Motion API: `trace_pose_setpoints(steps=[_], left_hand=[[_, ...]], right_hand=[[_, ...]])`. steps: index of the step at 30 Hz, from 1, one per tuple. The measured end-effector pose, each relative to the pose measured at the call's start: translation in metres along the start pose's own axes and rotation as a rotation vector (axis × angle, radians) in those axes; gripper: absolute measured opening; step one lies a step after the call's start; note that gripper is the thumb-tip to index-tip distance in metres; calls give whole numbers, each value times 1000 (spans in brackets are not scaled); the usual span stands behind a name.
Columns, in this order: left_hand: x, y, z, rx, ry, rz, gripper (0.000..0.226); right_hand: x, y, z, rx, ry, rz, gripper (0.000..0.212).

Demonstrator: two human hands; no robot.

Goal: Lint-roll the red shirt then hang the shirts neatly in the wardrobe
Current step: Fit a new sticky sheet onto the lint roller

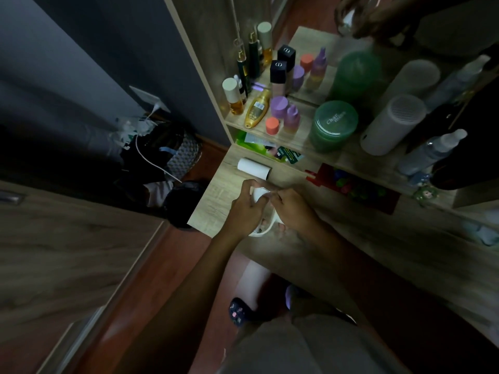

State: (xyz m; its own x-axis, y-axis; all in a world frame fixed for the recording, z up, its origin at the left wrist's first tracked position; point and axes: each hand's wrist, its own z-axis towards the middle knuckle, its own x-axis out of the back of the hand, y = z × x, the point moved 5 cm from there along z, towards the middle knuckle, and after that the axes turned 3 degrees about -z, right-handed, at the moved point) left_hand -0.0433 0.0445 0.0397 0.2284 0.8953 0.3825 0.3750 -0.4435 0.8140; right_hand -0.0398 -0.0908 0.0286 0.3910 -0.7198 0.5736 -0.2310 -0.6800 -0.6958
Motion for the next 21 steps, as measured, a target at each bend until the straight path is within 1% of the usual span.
trace_pose_setpoints(steps=[3,7,10,11,12,13,14,15,16,18,21], left_hand=[[-3,1,0,-35,-2,68,25],[-7,-4,0,-41,-15,89,26],[-7,-6,-4,-44,14,56,26],[-6,-7,-7,-50,25,46,26],[-4,-8,-9,-52,36,41,27],[-4,-10,-10,-49,39,42,28],[-3,-12,-12,-44,37,42,29],[-3,-15,-13,-43,33,42,29],[-3,-16,-14,-48,28,36,28],[-2,-17,-16,-61,25,32,26],[2,-14,-17,-33,55,10,24]], right_hand=[[-2,0,-3,-32,10,1,25],[-3,1,-8,-56,1,0,24],[-2,0,-11,-7,41,-114,23],[-2,-3,-13,18,35,-147,23],[-4,-4,-14,10,-21,-161,20],[-7,-6,-15,22,-75,-260,23],[-7,-11,-19,18,-99,-332,44],[-10,-13,-21,74,-103,-466,66],[-12,-14,-23,108,-118,-546,78],[-16,-14,-25,131,-123,-657,86],[-16,-12,-26,116,-121,-696,88]])
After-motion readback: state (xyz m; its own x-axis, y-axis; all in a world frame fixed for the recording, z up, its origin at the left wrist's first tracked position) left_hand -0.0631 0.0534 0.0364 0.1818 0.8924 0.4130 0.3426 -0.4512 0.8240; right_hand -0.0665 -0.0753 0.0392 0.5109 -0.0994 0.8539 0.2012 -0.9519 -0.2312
